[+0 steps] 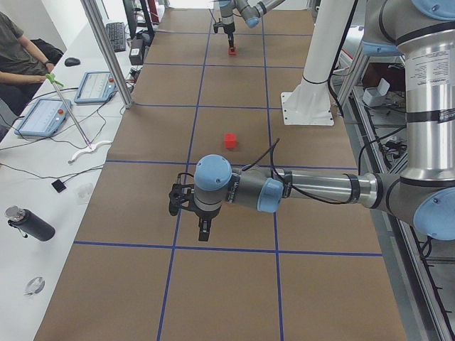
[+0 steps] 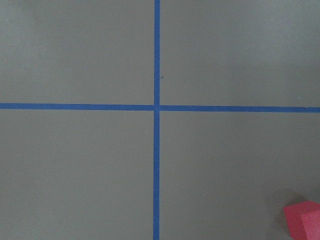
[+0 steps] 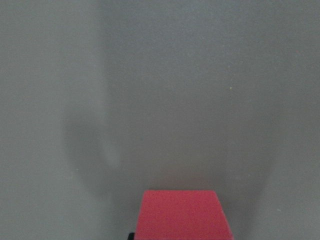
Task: Form red blocks into L shape at center
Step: 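Carry the red cube with the right gripper toward the table center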
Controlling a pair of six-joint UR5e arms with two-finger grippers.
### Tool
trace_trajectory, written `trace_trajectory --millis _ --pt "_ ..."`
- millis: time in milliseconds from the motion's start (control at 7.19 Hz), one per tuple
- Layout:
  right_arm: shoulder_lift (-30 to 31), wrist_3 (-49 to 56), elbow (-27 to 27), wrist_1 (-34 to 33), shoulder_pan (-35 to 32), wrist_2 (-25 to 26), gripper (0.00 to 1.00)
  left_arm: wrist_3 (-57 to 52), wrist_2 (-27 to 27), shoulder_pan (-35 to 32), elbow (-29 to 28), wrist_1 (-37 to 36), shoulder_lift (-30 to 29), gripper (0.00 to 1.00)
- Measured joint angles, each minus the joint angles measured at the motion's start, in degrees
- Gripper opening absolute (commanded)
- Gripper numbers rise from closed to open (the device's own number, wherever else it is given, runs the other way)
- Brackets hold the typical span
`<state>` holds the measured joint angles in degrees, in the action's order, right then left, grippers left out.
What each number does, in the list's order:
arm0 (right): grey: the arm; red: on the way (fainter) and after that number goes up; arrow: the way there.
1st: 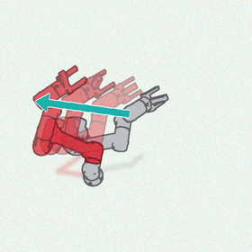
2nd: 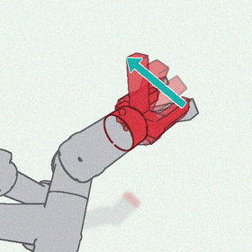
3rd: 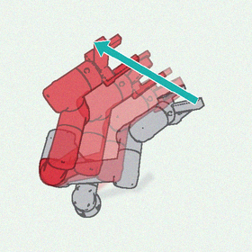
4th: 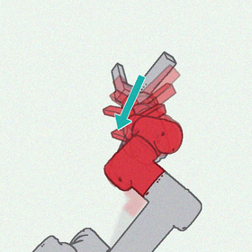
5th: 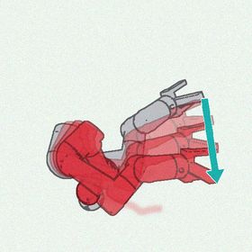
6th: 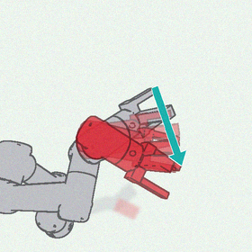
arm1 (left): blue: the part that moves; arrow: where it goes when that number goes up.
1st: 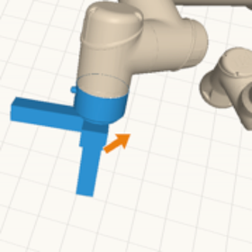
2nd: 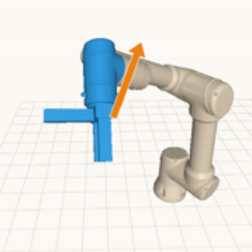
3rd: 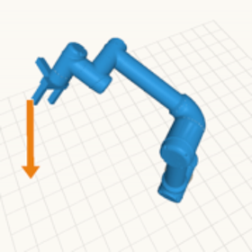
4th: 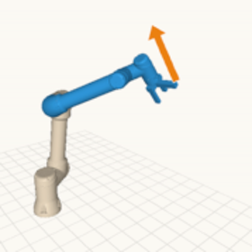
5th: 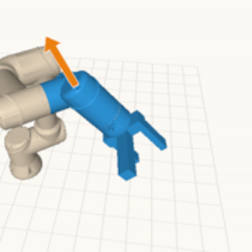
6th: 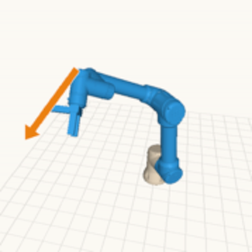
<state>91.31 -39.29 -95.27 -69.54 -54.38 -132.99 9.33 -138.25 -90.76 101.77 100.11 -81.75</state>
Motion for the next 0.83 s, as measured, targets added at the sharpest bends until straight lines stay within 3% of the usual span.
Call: trace_trajectory --millis 417,557,835 --pt "-2.82 -4.48 -4.09 -0.49 0.63 -0.04 0.00 0.07 -0.08 0.02 0.27 1.25 0.28 1.00" --pt "-6.89 -11.69 -4.74 -0.54 2.85 1.21 0.00 0.05 -0.11 0.05 0.20 1.66 0.41 1.00" --pt "-18.90 -27.92 -4.46 -2.76 13.66 9.70 0.00 0.03 -1.52 0.06 0.09 1.92 0.75 1.00"
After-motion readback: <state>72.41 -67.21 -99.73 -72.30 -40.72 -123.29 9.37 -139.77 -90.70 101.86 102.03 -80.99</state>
